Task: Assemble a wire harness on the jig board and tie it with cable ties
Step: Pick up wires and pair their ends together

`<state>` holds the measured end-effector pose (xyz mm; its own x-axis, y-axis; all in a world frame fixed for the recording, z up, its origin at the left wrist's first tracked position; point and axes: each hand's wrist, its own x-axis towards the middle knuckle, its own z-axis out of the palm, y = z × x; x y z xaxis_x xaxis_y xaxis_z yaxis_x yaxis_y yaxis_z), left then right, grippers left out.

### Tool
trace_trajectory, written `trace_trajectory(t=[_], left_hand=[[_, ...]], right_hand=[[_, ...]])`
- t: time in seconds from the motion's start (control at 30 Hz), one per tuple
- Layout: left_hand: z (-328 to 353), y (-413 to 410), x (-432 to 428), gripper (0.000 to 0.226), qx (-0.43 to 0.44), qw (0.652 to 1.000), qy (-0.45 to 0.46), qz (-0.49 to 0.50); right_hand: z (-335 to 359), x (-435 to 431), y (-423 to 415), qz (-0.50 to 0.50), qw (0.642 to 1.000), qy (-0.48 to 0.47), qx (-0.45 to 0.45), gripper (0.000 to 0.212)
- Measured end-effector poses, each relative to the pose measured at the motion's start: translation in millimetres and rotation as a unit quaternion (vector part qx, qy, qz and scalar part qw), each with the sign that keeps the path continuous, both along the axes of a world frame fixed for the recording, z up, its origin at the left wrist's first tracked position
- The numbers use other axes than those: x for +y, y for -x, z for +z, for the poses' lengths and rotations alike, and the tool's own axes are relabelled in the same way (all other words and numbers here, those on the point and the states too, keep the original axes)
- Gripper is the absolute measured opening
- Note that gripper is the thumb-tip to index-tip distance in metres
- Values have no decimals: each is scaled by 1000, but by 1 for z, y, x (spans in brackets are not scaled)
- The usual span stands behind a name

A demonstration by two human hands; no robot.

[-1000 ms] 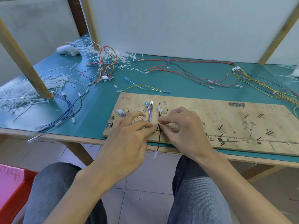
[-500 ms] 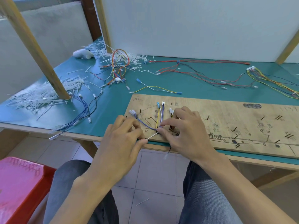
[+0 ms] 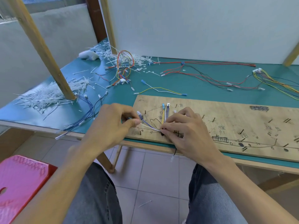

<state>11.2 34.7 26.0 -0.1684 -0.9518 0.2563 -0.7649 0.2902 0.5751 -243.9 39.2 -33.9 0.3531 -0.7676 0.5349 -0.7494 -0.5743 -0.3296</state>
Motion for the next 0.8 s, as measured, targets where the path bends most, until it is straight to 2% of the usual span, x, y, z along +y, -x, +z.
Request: trace_trajectory(t=[0.37, 0.5, 0.67, 0.8], left_hand=[[22, 7, -64, 17, -108, 986, -101, -70], [18, 12, -70, 22, -127, 984, -101, -69], [17, 12, -72, 9, -157, 982, -84, -68], [14, 8, -73, 7, -209, 975, -47, -52]], right_hand=[[-2, -6, 2, 12, 1000, -7, -23, 6], [-3, -5, 2, 17, 1000, -2, -19, 7], [-4, -5, 2, 18, 1000, 4, -17, 7], [-4, -4, 2, 19, 1000, 5, -16, 8]])
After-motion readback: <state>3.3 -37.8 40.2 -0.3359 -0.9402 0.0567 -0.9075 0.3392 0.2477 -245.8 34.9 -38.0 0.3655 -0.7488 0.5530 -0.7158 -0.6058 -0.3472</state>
